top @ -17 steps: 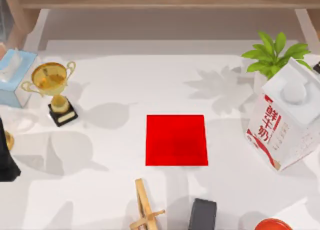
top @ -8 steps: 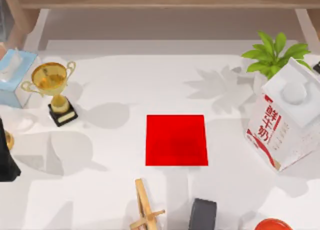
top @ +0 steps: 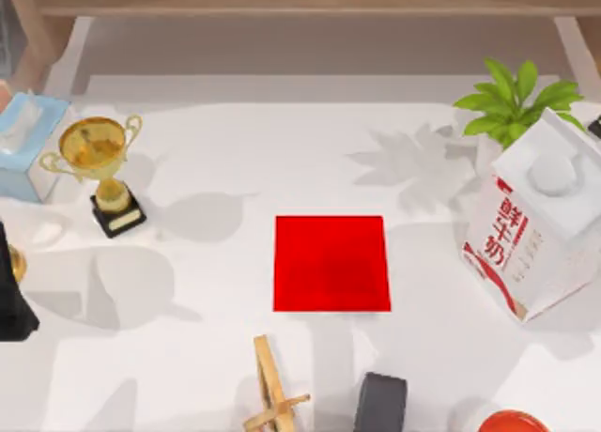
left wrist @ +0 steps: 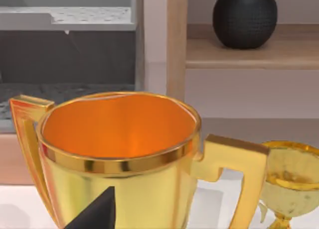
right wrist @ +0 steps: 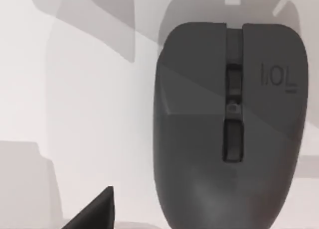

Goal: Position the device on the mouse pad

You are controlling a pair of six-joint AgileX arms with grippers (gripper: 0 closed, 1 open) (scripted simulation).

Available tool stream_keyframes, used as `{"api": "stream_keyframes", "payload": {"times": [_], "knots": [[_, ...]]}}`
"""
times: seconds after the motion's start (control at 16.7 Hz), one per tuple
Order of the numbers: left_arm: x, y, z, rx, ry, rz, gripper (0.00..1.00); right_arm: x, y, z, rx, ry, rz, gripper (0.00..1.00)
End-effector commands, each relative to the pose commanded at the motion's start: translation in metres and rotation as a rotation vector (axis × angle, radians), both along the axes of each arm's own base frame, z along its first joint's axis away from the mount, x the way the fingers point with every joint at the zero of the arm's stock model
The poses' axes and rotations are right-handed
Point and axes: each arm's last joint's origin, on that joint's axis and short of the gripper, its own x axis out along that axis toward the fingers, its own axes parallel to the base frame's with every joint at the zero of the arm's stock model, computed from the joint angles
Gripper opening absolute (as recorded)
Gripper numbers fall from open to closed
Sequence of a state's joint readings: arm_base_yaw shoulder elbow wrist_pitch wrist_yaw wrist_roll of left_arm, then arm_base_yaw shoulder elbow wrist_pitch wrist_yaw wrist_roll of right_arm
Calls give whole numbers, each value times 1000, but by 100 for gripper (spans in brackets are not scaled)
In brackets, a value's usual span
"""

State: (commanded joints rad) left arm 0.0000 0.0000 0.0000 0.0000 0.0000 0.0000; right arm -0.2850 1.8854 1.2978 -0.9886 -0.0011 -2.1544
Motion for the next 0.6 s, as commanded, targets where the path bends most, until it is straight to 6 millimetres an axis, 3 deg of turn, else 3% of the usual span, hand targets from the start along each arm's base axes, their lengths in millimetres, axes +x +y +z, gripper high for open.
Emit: {"api": "stream_keyframes", "payload": {"times": [0.36,0.6], "knots": [[0,0,0,0,0,0,100,-3,-1,-62,3,5,3,100],[0,0,0,0,0,0,100,-5,-8,-72,0,0,-1,100]]}}
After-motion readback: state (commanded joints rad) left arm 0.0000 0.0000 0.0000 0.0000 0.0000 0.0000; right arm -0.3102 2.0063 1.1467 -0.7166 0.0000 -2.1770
